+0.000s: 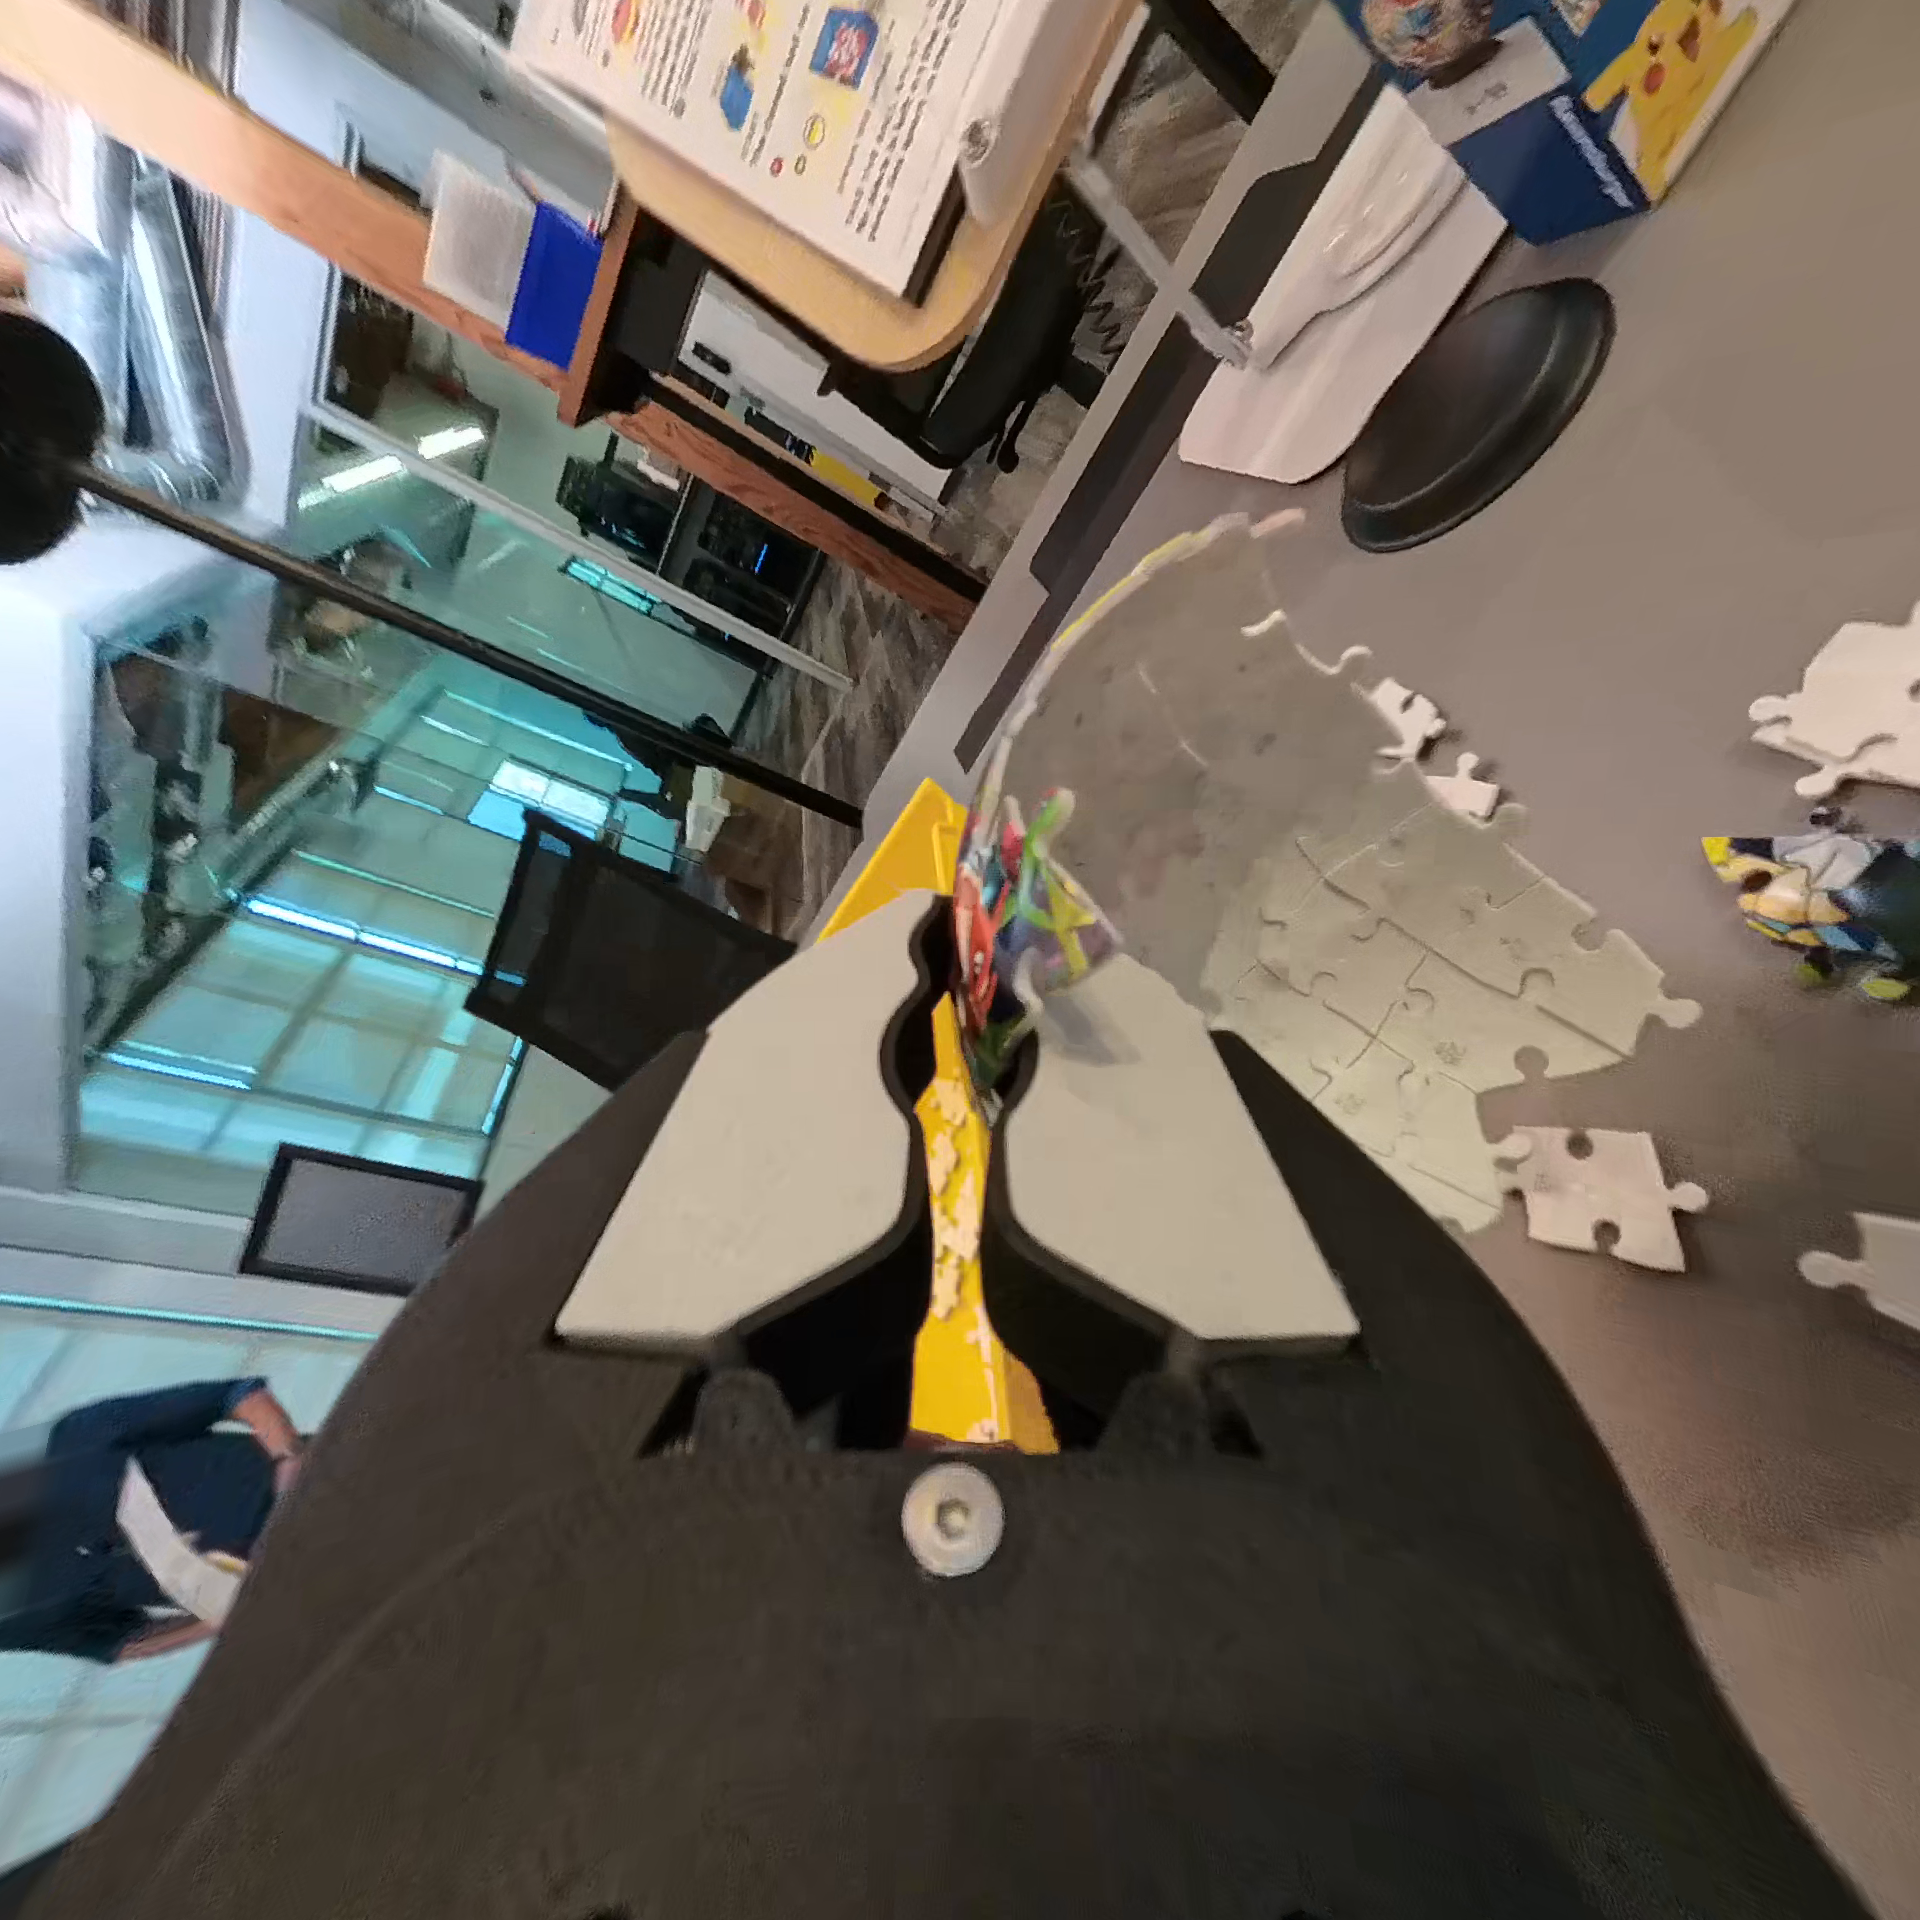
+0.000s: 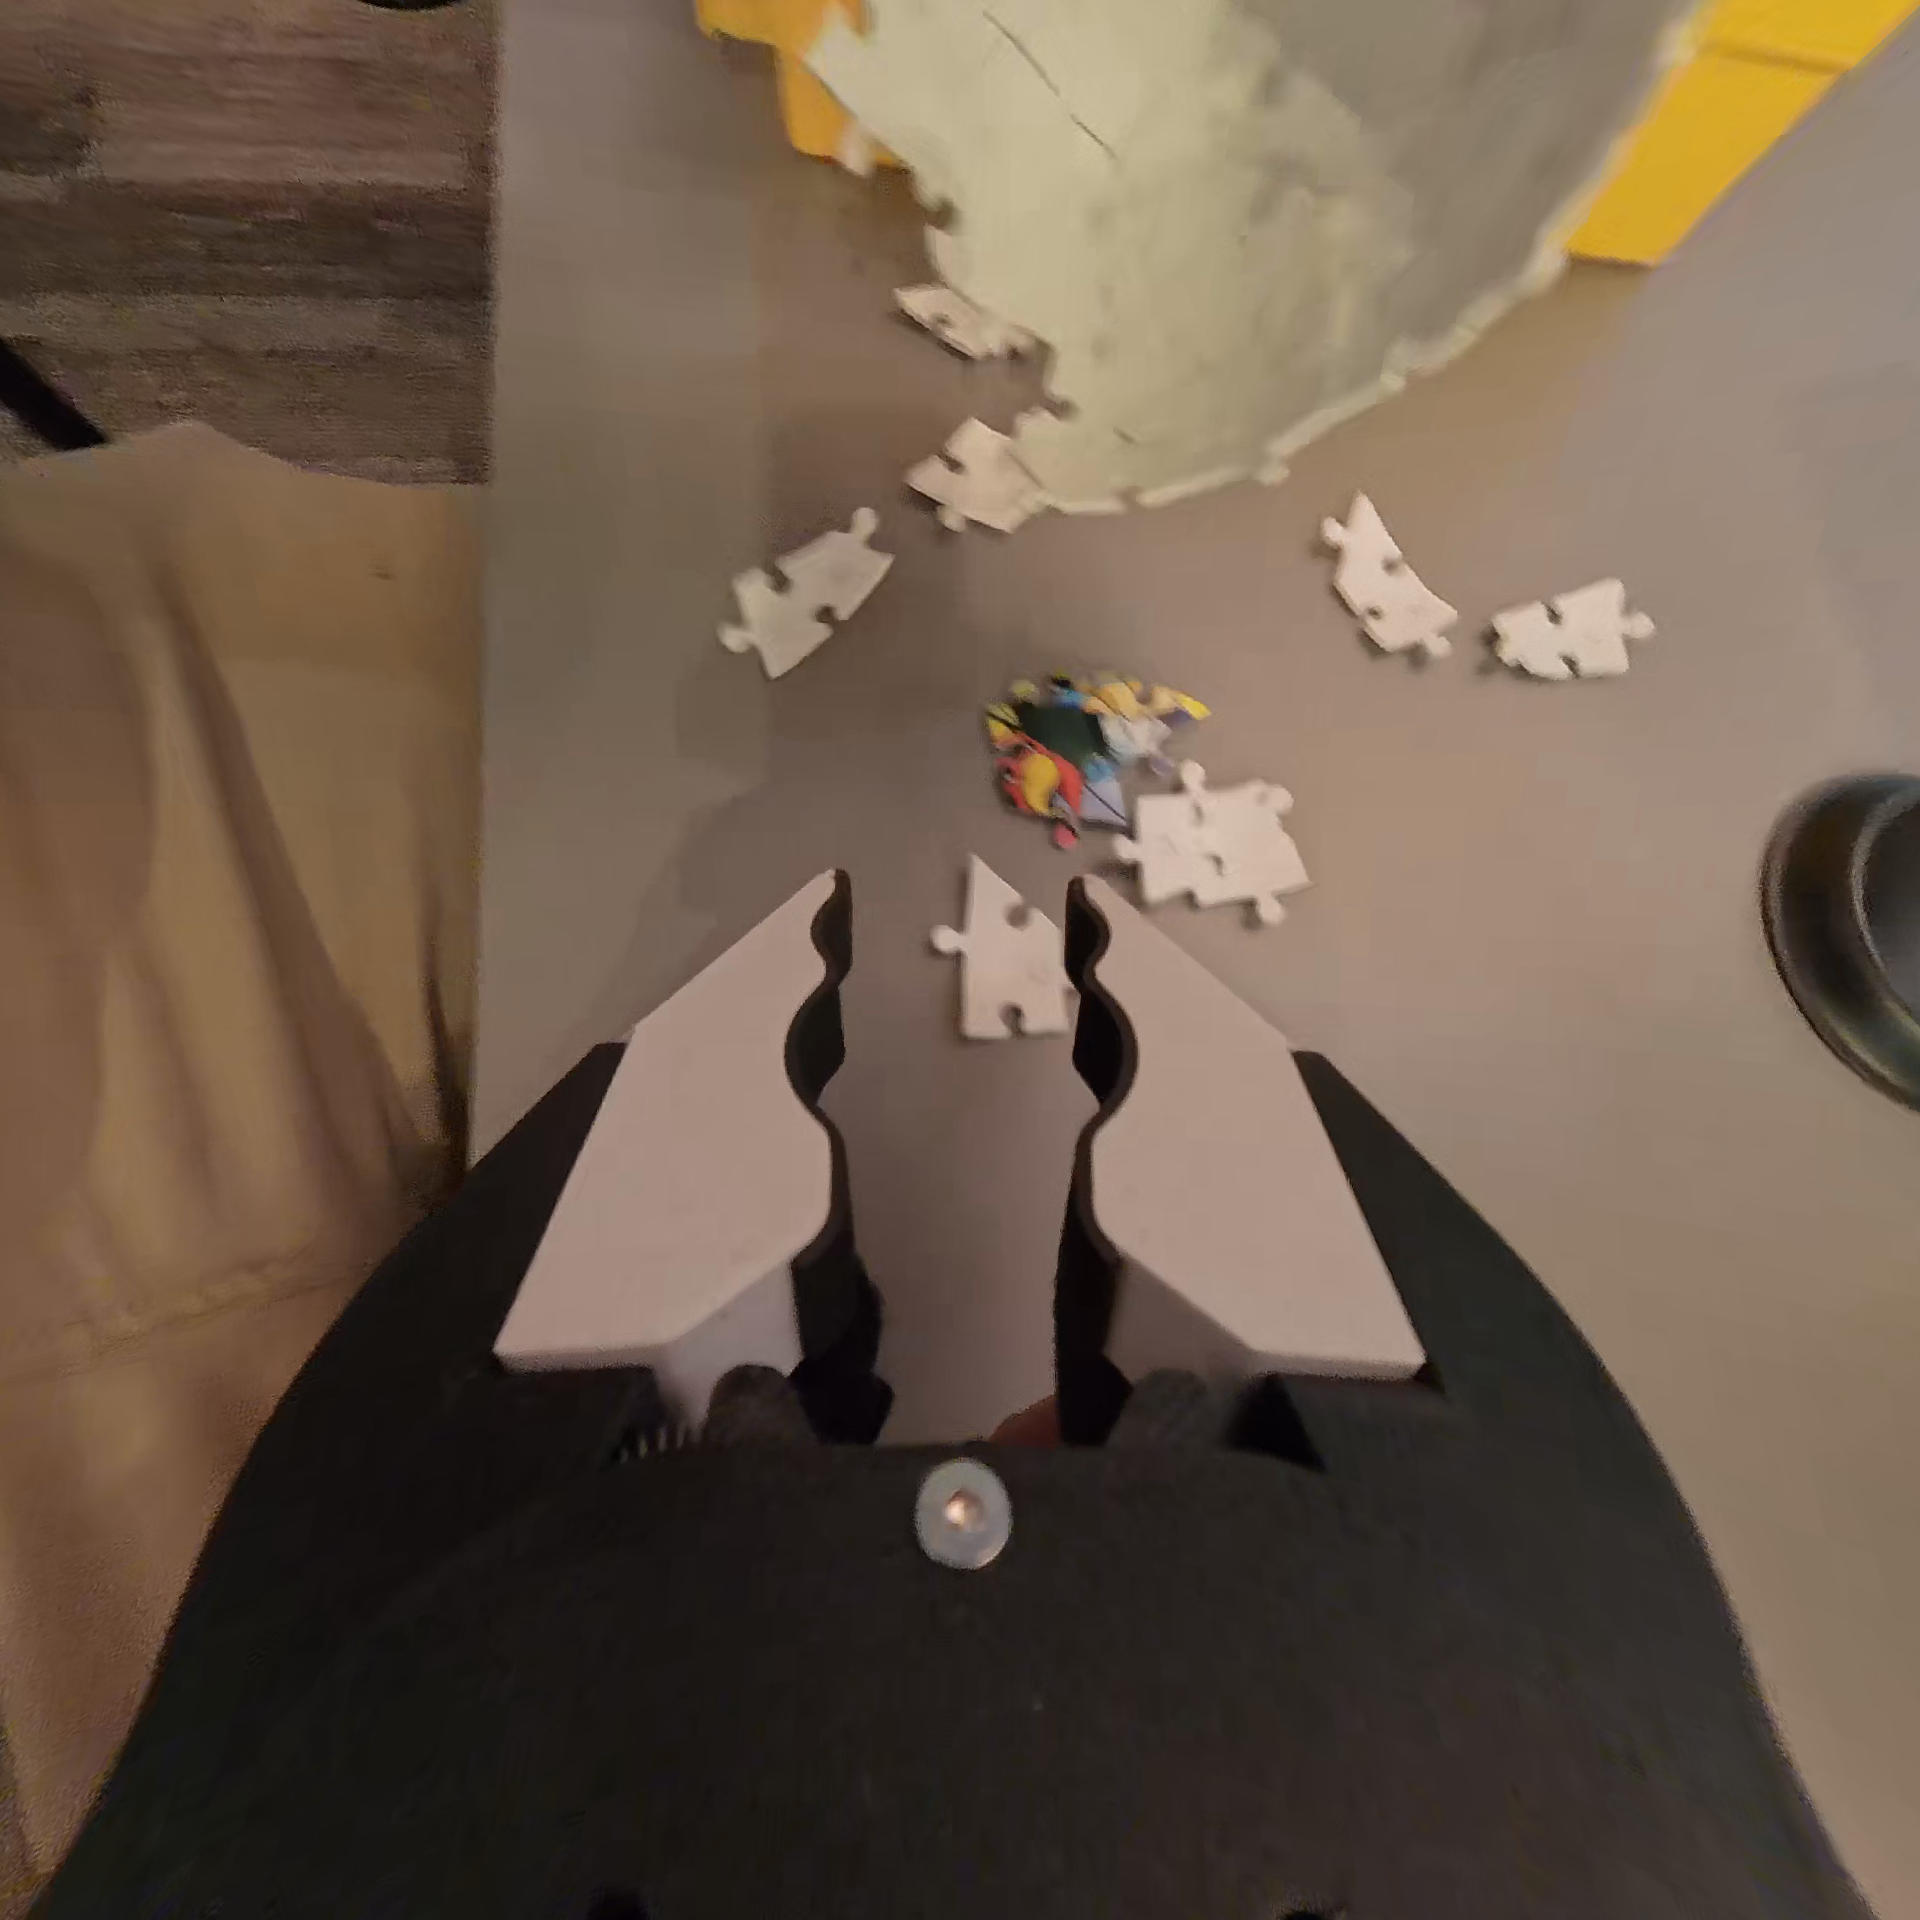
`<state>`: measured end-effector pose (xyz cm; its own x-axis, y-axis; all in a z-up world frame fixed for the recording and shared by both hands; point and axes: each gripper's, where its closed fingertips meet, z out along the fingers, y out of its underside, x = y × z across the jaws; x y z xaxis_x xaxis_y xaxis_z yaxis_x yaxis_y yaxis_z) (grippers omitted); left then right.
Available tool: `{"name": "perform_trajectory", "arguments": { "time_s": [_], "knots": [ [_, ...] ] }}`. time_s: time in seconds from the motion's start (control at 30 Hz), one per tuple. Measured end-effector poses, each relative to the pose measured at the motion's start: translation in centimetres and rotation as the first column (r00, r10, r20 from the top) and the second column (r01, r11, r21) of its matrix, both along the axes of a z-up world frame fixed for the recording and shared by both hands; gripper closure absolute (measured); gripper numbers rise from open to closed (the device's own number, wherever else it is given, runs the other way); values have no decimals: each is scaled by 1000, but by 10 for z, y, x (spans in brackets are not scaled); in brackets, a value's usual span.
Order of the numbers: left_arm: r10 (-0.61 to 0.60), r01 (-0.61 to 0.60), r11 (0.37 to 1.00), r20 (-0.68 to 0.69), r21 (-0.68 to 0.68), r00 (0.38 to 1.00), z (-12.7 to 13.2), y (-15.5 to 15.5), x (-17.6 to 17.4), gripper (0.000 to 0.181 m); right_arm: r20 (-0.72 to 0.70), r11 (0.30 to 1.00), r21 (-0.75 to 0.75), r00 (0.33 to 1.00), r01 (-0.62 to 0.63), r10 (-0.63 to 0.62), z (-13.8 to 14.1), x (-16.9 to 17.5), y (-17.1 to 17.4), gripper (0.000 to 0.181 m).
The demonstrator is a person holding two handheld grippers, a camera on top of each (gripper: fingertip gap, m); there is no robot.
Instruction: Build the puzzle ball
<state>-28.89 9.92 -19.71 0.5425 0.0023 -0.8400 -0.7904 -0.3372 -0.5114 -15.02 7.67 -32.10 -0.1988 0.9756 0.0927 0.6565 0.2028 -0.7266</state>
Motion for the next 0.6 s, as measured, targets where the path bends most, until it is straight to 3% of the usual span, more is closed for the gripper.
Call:
{"name": "perform_trajectory", "arguments": {
  "time_s": [0.2,0.4,0.5,0.6],
  "knots": [
    [67,-67,998,94,-5,993,1,-5,-20,178,30,982,86,986,-166,164,-8,-31,-40,142],
    [155,-143,987,181,-76,971,-5,-18,-34,178,103,982,-94,980,-161,170,-29,-59,-49,143],
    [198,-171,975,202,-140,959,-14,-24,-37,178,114,984,-93,980,-152,162,-30,-63,-45,162],
    [237,-195,959,206,-205,949,-26,-30,-38,178,137,981,-135,978,-140,158,-30,-57,-46,165]
  ]
}}
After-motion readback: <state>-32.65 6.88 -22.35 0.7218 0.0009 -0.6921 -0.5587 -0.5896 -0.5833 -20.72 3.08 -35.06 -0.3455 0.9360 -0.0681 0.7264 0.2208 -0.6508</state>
